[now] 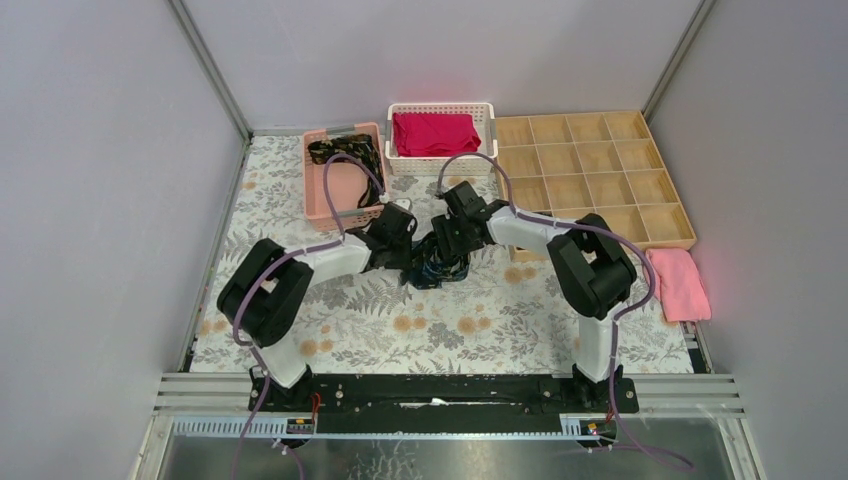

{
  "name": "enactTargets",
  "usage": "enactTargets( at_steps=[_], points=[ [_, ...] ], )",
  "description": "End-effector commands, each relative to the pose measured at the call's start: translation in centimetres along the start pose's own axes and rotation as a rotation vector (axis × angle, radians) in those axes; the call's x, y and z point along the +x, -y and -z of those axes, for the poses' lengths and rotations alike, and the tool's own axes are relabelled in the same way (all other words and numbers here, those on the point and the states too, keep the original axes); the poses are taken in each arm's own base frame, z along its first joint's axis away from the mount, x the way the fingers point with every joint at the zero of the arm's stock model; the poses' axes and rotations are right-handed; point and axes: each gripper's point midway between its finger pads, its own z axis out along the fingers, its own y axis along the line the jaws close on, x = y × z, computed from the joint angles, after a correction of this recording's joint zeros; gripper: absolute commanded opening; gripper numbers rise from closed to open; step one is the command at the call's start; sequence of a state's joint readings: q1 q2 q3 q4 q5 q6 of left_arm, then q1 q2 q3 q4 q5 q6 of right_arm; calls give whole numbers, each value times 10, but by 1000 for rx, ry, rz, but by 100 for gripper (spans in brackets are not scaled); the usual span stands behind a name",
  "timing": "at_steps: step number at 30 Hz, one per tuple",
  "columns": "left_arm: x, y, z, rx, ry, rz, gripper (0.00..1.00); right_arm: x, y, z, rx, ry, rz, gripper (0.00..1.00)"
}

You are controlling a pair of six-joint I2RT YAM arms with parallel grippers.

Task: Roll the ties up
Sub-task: Roll the tie at the center of the board.

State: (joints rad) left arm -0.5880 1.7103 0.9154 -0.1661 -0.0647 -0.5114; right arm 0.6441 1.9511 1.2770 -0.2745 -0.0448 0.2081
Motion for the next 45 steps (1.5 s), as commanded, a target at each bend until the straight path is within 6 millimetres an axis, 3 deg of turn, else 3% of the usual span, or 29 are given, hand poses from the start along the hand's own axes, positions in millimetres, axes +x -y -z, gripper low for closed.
enactTargets(
  at_steps=[1, 3, 6, 10, 12, 19, 25, 27, 30, 36, 45],
  points=[
    [3, 16, -10, 76, -36, -13, 18, 0, 12, -8, 96, -2, -5, 59],
    [11, 17, -8, 81, -59, -10, 1, -1, 30, -5, 201, 8, -3, 55],
    [26, 11, 6, 74, -83, 2, 0, -5, 59, 0, 363, 1, 8, 45],
    [44, 4, 37, 86, -109, 22, 0, -8, 76, 2, 415, -12, -12, 25],
    [48, 1, 53, 92, -104, 28, 0, -10, 82, 2, 422, -12, -26, 22],
    [56, 5, 95, 155, -92, 72, 0, -8, 84, -6, 409, -37, -22, 19],
    [75, -7, 109, 115, -114, 109, 0, -11, 85, -12, 415, -46, -29, 23],
    [81, -3, 113, 127, -117, 124, 0, -11, 88, -12, 426, -49, -28, 24],
    [95, 5, 116, 130, -119, 166, 0, -9, 95, -12, 449, -66, -41, 25],
    [146, 21, 129, 176, -166, 286, 0, -4, 106, -16, 477, -82, -49, 25],
    [199, 31, 145, 157, -220, 251, 0, -3, 118, -26, 489, -104, -76, 24]
  ],
)
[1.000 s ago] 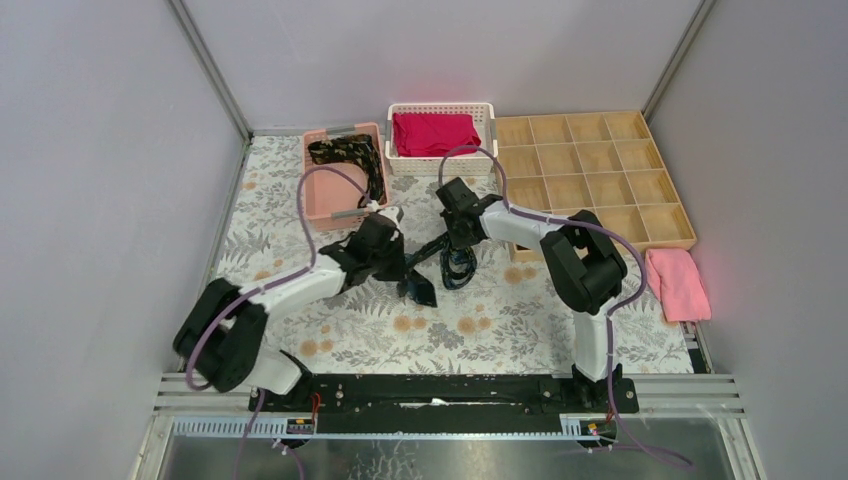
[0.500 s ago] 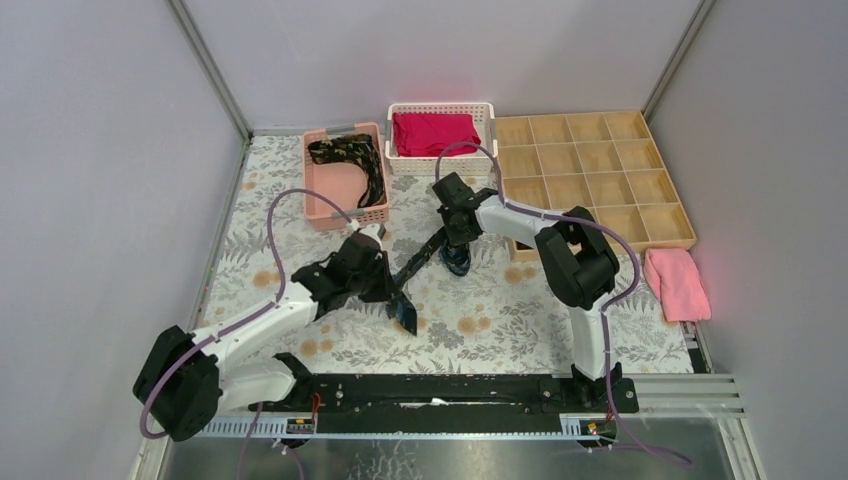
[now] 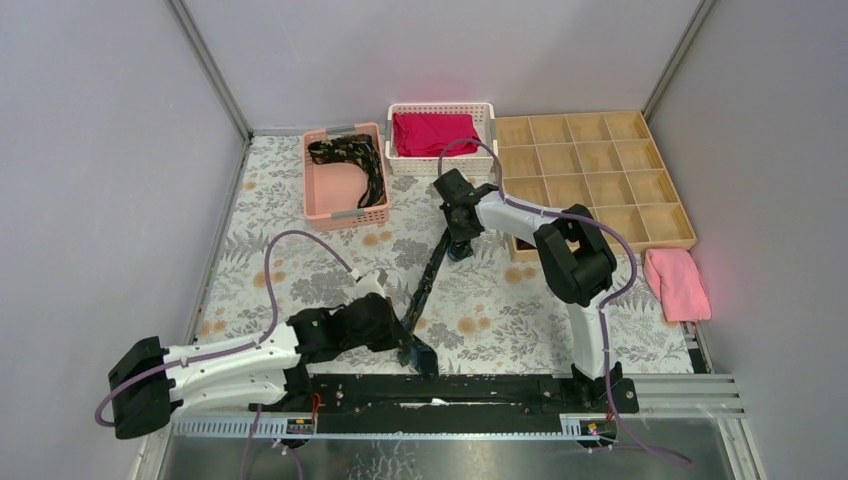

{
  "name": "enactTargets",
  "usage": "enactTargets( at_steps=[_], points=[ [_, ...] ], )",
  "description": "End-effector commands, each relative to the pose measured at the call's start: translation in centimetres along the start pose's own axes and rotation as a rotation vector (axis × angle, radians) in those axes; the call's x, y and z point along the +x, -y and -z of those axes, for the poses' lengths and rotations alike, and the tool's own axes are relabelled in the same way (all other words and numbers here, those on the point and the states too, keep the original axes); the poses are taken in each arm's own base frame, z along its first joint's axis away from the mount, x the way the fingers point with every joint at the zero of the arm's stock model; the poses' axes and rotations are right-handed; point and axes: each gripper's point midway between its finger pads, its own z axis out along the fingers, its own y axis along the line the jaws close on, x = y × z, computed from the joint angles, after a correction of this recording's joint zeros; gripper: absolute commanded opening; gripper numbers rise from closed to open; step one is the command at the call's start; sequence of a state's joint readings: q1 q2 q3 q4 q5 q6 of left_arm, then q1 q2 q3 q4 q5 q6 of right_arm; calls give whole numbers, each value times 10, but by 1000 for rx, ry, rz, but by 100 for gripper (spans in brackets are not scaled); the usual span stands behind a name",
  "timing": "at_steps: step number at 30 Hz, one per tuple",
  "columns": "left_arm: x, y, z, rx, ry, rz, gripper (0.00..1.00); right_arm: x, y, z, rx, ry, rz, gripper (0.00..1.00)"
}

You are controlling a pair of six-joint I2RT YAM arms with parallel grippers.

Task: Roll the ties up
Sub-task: Roll the tie at the center of the board.

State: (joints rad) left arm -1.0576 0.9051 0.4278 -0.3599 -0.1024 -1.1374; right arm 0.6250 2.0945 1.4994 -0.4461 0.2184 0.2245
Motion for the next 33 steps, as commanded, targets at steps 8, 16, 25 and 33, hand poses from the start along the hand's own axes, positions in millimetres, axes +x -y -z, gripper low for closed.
enactTargets(
  at_steps=[8, 16, 25, 33],
  points=[
    [90, -69, 1, -394, -188, -153, 0, 32, 73, -39, 213, -123, -62, 26],
    [77, -42, -36, -424, -112, -272, 0, 52, 61, -23, 116, -135, -93, 35],
    [44, 36, -70, -270, -51, -373, 0, 66, 19, -22, 16, -151, -61, 33],
    [-4, 99, -88, -87, 83, -443, 4, 59, -59, -14, -188, -146, 2, 34]
  ],
)
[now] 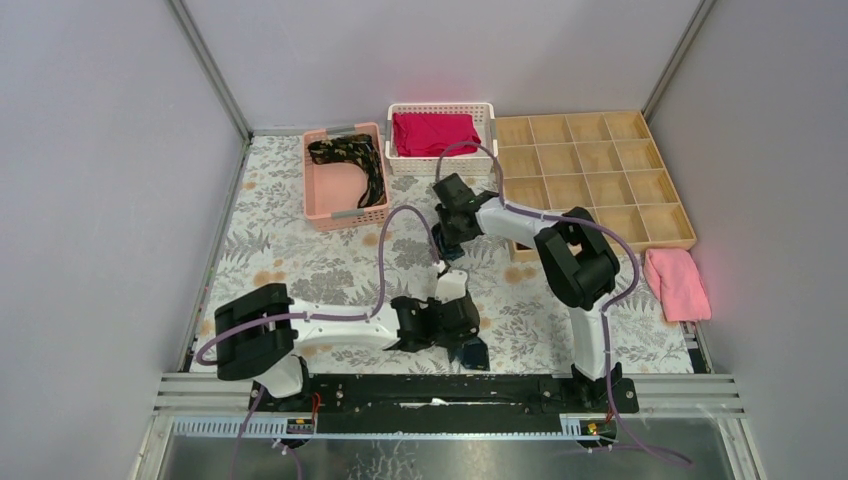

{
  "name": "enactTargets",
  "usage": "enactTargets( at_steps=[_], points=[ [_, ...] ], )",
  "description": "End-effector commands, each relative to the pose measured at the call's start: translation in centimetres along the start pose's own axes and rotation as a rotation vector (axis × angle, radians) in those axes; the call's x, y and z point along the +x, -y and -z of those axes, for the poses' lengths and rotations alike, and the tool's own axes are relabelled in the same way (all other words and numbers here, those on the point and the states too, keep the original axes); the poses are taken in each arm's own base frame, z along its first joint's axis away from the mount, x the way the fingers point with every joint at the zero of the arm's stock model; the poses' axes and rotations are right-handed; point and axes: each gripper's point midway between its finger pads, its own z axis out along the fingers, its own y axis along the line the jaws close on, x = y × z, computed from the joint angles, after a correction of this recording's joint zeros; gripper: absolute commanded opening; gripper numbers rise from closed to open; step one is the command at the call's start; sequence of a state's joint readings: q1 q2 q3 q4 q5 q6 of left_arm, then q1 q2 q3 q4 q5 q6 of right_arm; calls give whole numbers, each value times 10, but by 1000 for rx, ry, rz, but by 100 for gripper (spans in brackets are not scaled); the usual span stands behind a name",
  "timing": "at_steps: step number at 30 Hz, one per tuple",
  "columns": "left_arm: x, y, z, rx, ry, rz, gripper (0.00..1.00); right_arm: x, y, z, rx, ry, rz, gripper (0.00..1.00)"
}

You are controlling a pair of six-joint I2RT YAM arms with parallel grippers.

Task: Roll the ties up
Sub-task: Roll the tie at the center of the board.

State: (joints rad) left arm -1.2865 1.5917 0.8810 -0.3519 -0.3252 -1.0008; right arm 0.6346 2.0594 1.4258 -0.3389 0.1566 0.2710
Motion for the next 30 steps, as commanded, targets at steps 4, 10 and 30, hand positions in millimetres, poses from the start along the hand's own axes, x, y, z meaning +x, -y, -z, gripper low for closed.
enactTargets(
  at_steps=[4, 10, 30],
  points=[
    [-56, 42, -3, 193, 152, -117, 35, 60, -59, -11, -182, -207, 66, 34],
    [-70, 54, -4, 277, 182, -169, 68, 64, -82, -3, -287, -232, 91, 35],
    [-159, -54, 156, 46, 568, 147, 71, 112, -153, 22, -352, -248, 344, 40]
  ],
)
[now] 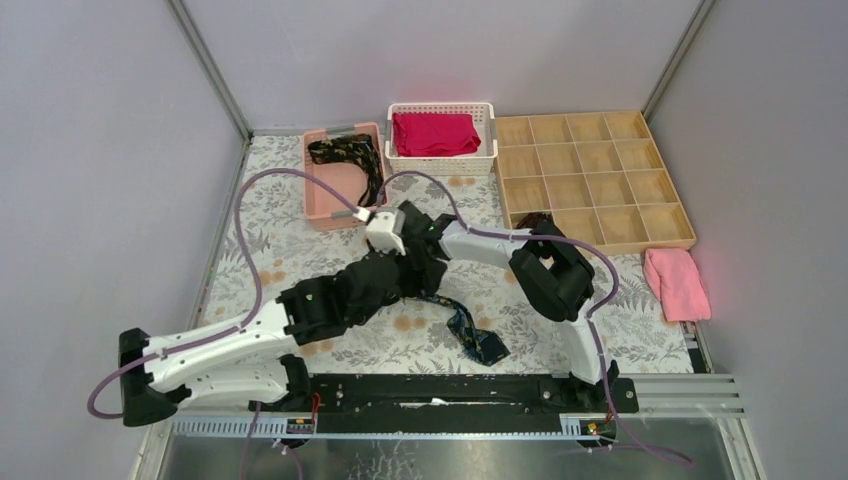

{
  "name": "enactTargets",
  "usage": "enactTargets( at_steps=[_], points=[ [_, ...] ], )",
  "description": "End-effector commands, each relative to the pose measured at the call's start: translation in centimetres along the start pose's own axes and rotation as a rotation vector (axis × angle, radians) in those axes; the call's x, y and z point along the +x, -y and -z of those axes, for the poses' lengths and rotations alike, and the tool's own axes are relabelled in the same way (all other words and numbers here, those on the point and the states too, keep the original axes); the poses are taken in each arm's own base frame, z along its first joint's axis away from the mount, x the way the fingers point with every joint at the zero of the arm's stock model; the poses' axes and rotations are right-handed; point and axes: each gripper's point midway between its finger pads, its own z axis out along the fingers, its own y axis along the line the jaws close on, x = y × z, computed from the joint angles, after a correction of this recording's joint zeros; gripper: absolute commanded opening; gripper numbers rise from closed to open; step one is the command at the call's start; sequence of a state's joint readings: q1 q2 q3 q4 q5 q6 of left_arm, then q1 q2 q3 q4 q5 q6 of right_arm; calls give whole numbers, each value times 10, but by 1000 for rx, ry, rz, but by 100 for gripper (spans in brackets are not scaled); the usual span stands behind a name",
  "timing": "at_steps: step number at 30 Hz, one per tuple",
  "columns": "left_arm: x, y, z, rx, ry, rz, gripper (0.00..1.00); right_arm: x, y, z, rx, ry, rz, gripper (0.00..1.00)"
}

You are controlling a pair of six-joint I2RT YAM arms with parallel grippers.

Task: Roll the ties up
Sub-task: Roll the tie at the center of the board.

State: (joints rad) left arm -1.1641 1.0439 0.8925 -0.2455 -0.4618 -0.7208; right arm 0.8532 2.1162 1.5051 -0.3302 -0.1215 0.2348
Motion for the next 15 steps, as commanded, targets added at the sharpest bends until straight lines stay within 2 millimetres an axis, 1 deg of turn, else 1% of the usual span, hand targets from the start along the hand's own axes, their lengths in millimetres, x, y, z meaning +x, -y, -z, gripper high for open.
enactTargets(
  at_steps=[1, 2, 4, 6, 9, 12, 15],
  points=[
    [-13, -66, 23, -284, 51, 32, 70, 63, -27, -11, 2, -173, 89, 43],
    [-14, -76, 27, -315, 57, 52, 70, 61, -30, -7, -6, -160, 91, 46],
    [-19, -89, 33, -345, 84, 88, 69, 52, -33, 4, -4, -119, 91, 53],
    [-25, -100, 38, -364, 109, 120, 68, 38, -28, 19, 41, -61, 103, 60],
    [-32, -114, 43, -393, 126, 152, 66, 17, -20, 37, 109, -1, 133, 67],
    [-33, -127, 47, -447, 120, 161, 65, 4, -23, 52, 119, 27, 142, 69],
    [-37, -137, 53, -495, 131, 177, 65, -1, -24, 64, 122, 59, 132, 69]
  ],
)
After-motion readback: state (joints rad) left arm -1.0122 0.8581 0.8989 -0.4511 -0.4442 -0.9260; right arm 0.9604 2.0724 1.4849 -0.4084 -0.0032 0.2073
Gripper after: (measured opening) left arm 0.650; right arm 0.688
